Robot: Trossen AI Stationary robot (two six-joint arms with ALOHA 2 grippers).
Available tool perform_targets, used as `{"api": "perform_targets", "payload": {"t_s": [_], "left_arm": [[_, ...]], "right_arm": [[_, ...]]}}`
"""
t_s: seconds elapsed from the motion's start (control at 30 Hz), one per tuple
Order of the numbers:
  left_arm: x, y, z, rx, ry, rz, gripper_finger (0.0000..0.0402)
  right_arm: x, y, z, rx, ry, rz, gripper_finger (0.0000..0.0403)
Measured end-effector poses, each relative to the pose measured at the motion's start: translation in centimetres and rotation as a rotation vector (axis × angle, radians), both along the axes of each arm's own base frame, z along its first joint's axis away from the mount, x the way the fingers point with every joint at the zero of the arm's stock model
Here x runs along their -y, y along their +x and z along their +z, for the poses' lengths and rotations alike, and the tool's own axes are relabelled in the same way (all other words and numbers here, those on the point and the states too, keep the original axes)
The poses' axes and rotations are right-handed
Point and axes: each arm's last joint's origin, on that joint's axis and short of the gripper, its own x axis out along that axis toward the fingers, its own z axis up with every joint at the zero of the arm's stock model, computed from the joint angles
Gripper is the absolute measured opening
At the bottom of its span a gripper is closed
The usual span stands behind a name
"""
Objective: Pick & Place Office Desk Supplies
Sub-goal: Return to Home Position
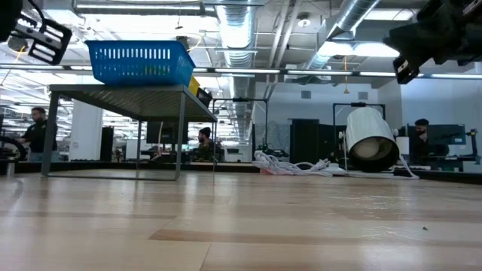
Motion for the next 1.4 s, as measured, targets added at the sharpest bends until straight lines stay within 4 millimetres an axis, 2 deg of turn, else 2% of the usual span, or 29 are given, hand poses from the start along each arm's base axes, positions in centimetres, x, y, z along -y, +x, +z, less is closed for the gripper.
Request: {"api": "perform_targets", "payload": {"t_s": [0.17,0.67,0.9,1.07,1.4], "left_arm": [[0.1,0.2,-0.8,0.011,-0.017,0.001,0.0001],[0.3,0.6,-3.0,0.004,-0.036,0.006,0.0002],[0.2,0.6,-3.2,0.005,-0.033,0.029,0.0002],[0.3,0.8,-3.4,-0.004,-0.006,0.033,0.0002],[0.5,1.2,-4.2,-0.071,0.035,0.026,0.0002]], "right_arm": [[-0.1,0.0,0.5,0.047,-0.007,0.030,0.0071],[-0.2,0.0,0.2,0.021,-0.002,0.080,0.0071],[-0.2,0.2,-1.0,-0.018,0.009,0.081,0.0071],[-0.1,0.6,-2.7,-0.035,0.038,0.082,0.0071],[-0.1,0.8,-4.1,-0.052,0.042,0.106,0.0071]]}}
